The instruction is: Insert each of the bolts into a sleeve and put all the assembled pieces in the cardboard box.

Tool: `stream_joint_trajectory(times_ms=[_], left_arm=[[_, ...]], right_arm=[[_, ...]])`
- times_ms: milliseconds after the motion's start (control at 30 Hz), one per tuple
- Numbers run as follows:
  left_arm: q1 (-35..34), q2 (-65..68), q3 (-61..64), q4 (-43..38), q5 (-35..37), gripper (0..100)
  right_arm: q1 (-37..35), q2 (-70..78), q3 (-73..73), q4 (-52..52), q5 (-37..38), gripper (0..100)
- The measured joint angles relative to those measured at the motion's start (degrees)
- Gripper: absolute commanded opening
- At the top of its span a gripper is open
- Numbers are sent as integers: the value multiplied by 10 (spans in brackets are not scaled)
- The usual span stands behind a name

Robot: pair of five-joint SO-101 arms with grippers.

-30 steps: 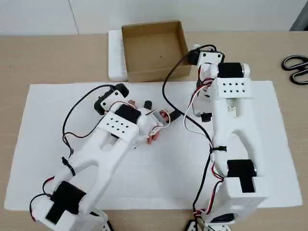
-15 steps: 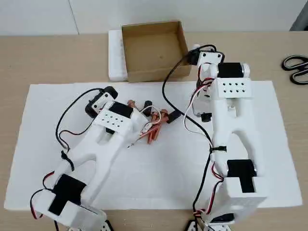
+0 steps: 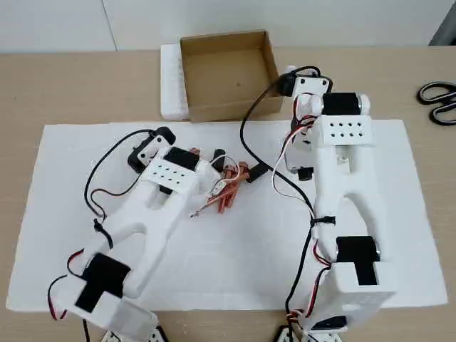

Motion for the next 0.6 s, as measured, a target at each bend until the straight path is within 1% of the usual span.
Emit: stream_joint_trajectory(times_ms=[167, 467, 600], left_arm=[[-1, 0, -27, 51, 0, 202], [0, 0, -27, 59, 0, 202], [21, 1, -27, 59, 0, 202]], right_arm=[[0, 0, 0, -8, 0, 5], [0, 0, 0, -11, 0, 5], [0, 0, 0, -11, 0, 5]])
